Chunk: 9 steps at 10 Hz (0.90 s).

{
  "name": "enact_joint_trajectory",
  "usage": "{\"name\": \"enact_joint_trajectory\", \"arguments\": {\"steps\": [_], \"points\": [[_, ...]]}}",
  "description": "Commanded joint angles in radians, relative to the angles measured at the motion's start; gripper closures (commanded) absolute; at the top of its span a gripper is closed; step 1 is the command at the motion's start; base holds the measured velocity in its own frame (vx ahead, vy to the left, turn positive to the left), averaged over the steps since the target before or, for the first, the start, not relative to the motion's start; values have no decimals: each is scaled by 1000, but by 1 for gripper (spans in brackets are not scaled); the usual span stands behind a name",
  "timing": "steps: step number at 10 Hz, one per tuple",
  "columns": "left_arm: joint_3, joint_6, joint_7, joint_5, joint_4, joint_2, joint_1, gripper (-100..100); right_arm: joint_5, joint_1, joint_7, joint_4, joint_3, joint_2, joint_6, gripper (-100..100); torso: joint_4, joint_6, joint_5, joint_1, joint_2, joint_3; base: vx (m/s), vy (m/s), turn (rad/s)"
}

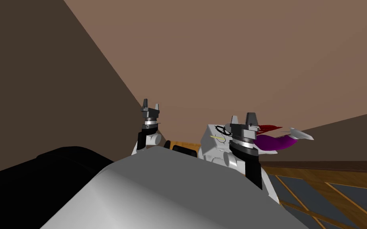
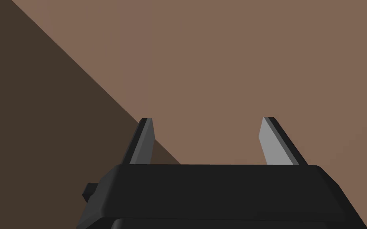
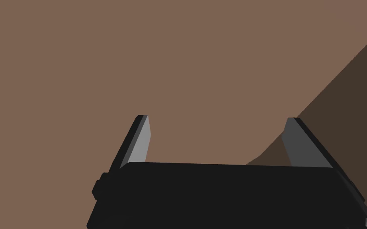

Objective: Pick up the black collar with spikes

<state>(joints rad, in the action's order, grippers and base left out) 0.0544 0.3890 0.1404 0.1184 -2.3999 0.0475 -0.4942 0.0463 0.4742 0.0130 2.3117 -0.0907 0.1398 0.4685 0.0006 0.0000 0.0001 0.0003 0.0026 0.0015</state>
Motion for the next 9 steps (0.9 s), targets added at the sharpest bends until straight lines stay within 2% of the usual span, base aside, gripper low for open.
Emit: {"name": "enact_joint_trajectory", "arguments": {"steps": [1, 9], "points": [[0, 0, 0, 0, 0, 0, 0, 0, 38, -2, -36, -20, -17, 40, 1, -100, 0, 0, 0, 0, 0, 0, -48, 21, -8], [0, 0, 0, 0, 0, 0, 0, 0, 268, 3, -248, -129, -114, 255, 8, -100, 0, 0, 0, 1, 2, 1, -64, 28, -11]]}}
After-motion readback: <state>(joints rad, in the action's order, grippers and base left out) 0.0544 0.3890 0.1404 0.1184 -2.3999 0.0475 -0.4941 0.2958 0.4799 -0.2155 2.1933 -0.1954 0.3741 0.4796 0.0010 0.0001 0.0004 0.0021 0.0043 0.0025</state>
